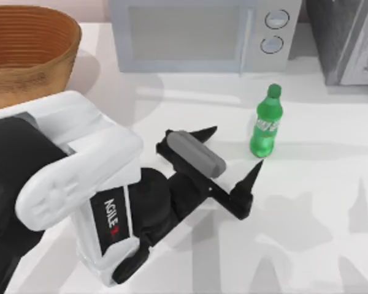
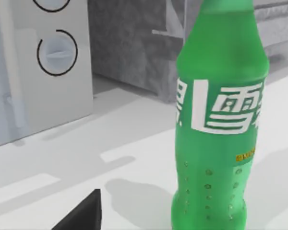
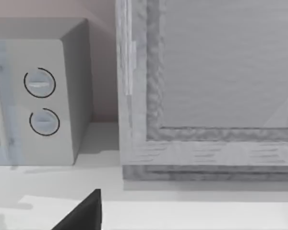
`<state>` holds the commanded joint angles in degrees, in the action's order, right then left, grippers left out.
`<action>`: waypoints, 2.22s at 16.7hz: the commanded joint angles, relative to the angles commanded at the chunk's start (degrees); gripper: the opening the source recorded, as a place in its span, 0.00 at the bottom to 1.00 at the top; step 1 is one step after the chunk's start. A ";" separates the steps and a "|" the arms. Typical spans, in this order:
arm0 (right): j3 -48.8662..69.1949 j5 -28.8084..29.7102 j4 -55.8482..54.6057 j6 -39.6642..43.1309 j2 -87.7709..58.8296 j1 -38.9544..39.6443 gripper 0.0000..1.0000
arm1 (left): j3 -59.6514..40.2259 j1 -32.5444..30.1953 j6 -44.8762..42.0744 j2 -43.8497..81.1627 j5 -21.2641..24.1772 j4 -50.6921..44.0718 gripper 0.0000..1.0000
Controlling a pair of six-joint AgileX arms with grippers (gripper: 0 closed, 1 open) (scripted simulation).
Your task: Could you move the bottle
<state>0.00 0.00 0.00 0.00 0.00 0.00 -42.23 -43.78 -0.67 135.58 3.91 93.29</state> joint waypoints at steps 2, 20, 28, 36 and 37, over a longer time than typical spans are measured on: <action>0.00 0.00 0.00 0.00 0.00 0.00 1.00 | 0.23 0.28 0.01 -0.11 -0.01 -0.15 1.00; 0.00 0.00 0.00 0.00 0.00 0.00 1.00 | -26.27 -0.79 0.09 7.80 -0.71 -18.46 1.00; 0.00 0.00 0.00 0.00 0.00 0.00 1.00 | -26.27 -0.79 0.09 7.80 -0.71 -18.46 0.40; 0.00 0.00 0.00 0.00 0.00 0.00 1.00 | -26.27 -0.79 0.09 7.80 -0.71 -18.46 0.00; 0.00 0.00 0.00 0.00 0.00 0.00 1.00 | -26.27 -0.79 0.09 7.80 -0.71 -18.46 0.00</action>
<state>0.00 0.00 0.00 0.00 0.00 0.00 -68.50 -44.57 -0.58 143.38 3.20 74.83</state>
